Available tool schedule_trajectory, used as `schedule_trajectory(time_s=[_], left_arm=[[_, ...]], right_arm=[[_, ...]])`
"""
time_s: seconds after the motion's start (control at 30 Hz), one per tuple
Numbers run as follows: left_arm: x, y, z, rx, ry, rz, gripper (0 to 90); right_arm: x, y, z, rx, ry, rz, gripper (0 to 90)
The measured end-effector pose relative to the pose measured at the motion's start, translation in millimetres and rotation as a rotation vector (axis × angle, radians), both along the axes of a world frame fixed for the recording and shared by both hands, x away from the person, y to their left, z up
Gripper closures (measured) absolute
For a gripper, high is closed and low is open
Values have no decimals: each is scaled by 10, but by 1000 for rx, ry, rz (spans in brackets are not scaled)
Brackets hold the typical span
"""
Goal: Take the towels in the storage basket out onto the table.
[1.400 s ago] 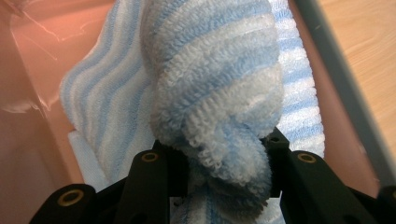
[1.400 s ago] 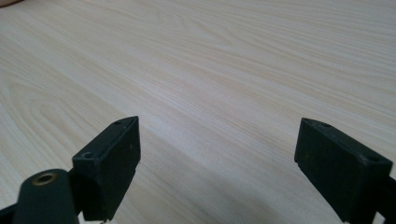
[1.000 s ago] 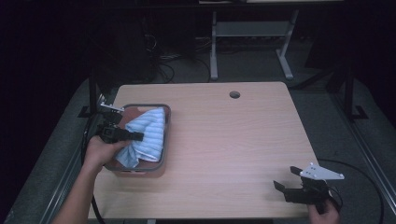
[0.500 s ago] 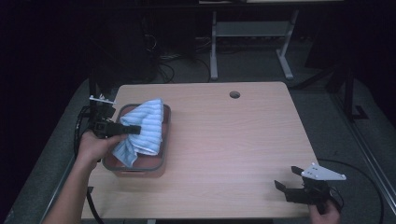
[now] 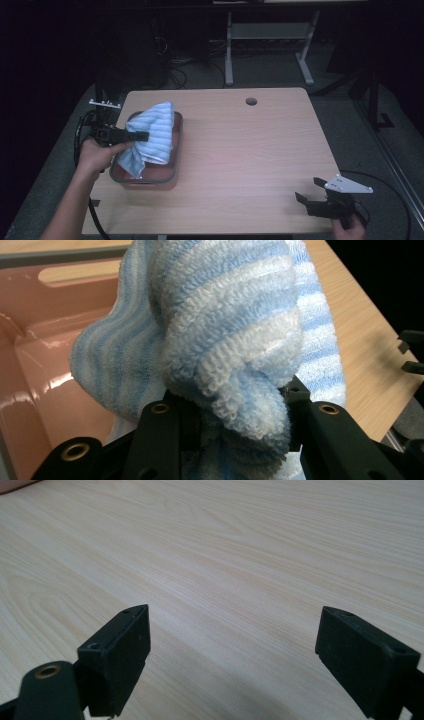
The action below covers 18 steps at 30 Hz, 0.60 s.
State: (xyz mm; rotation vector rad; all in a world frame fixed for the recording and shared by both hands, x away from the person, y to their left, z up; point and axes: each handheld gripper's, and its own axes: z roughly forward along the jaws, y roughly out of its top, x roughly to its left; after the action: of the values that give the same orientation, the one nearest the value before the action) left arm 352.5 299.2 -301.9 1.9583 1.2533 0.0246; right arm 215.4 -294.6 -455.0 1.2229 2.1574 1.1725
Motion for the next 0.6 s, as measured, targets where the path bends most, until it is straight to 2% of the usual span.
schedule_trajectory(time_s=[0.13,0.4,0.6], left_arm=[[-7,-37,57,-24,-16,-6,636],[14,-155,221,-33,-43,-29,635],[38,-293,308,-19,-49,-58,635]], right_arm=[[-1,8,5,0,0,2,138],[1,6,6,0,-1,2,137],[2,9,7,-1,-2,8,138]])
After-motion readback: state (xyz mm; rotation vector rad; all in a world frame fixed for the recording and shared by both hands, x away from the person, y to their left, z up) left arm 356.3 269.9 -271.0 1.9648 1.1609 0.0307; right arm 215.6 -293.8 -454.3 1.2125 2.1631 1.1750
